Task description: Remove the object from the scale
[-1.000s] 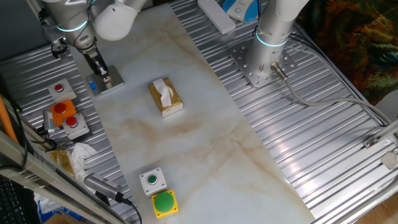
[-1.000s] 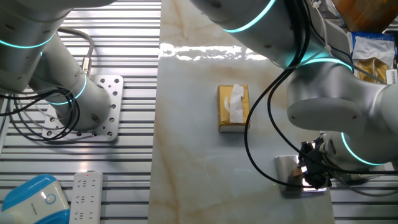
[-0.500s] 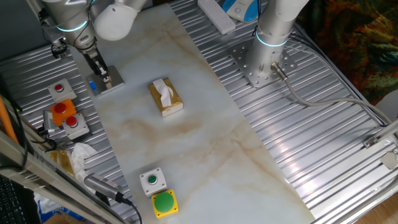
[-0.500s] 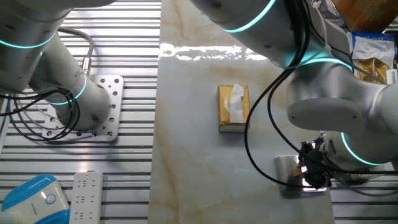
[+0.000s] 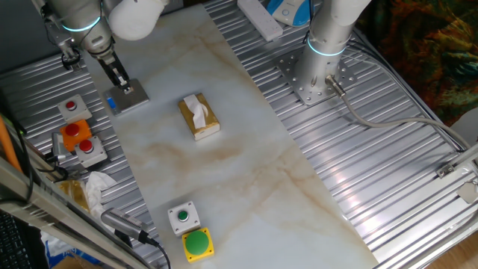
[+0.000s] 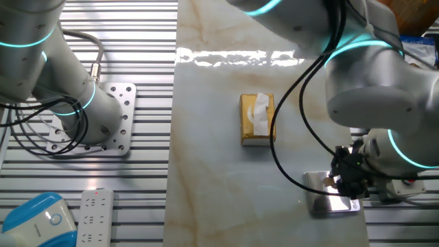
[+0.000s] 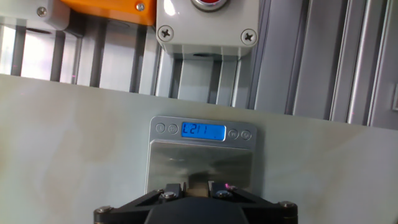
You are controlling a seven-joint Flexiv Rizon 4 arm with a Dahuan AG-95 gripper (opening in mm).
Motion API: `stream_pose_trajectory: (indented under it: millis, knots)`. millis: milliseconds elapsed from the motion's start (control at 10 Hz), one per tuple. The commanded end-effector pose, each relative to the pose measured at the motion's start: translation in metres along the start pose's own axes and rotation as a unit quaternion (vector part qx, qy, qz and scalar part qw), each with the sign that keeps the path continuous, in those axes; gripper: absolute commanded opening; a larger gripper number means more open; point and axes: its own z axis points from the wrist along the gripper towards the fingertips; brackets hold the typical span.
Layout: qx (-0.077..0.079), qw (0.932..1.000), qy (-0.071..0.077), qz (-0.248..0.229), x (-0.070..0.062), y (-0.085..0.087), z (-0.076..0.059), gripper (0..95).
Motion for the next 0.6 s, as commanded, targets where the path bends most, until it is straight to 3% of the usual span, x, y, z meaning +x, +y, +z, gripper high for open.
stream_pose_trajectory:
  millis: [100, 400, 600]
  knots:
    - [-0.001, 1.0, 0.002, 0.002, -0.002, 0.004, 0.0, 0.0]
    - [-0.001, 0.9997, 0.002, 0.026, -0.008, 0.043, 0.0, 0.0]
    - [0.0, 0.9985, 0.0, 0.055, -0.011, 0.092, 0.002, 0.0]
